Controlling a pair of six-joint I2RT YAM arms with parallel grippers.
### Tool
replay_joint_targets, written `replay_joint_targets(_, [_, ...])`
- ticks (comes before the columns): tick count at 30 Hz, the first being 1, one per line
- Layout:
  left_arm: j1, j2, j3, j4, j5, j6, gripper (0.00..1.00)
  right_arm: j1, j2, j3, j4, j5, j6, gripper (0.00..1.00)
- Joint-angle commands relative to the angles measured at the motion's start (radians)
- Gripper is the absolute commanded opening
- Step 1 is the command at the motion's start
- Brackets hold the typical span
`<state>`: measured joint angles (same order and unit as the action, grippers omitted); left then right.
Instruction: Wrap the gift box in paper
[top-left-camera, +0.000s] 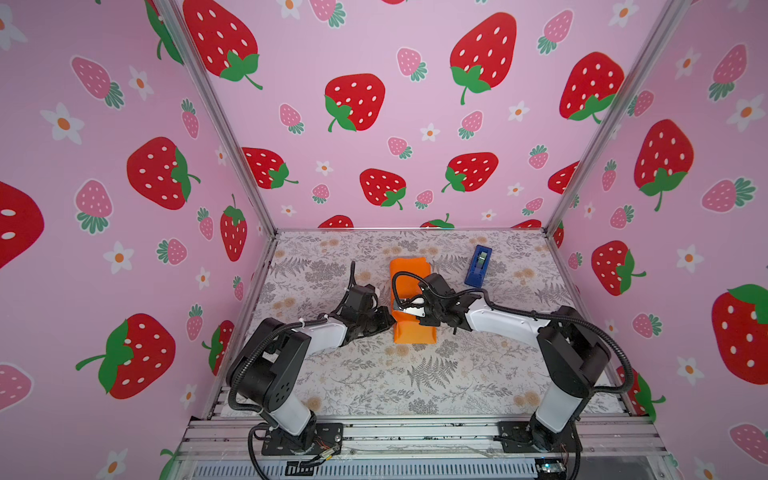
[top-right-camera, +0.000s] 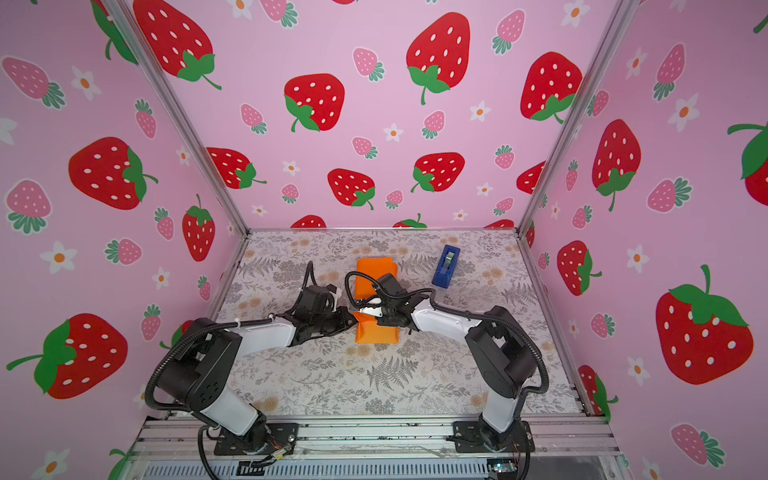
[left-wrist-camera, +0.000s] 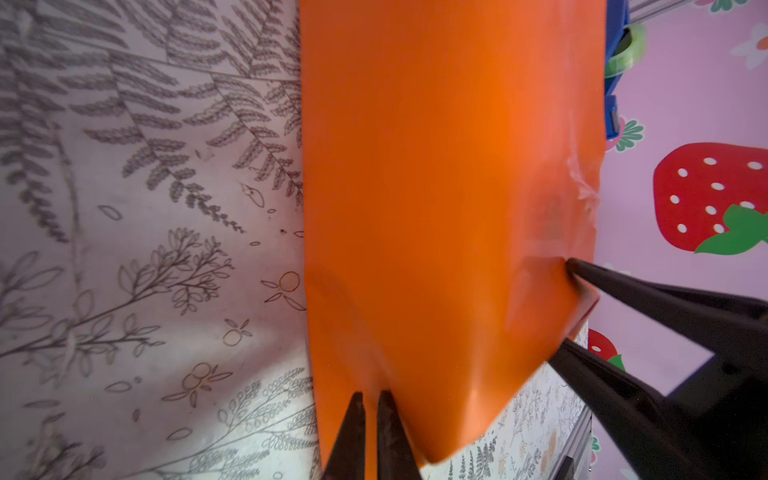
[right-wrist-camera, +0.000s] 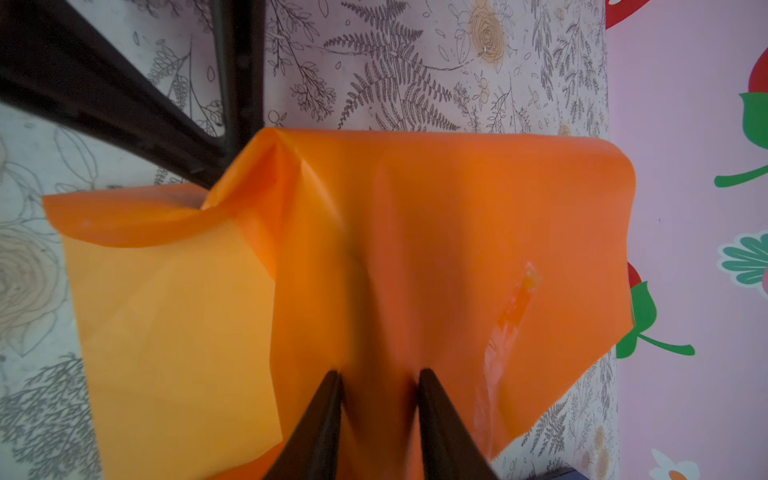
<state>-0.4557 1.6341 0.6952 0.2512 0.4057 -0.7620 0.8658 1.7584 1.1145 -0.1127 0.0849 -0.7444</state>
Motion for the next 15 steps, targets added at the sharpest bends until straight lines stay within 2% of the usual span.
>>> replay_joint_targets(1, [-0.022, 0.03, 0.035, 0.077, 0.035, -0.045, 0.11, -0.001, -0.009, -0.022, -0.044, -0.031, 0.004, 0.32])
replay_joint_targets(15, [-0.083, 0.128, 0.032, 0.247, 0.015, -0.167, 0.11, -0.001, -0.013, -0.022, -0.043, -0.034, 0.01, 0.31])
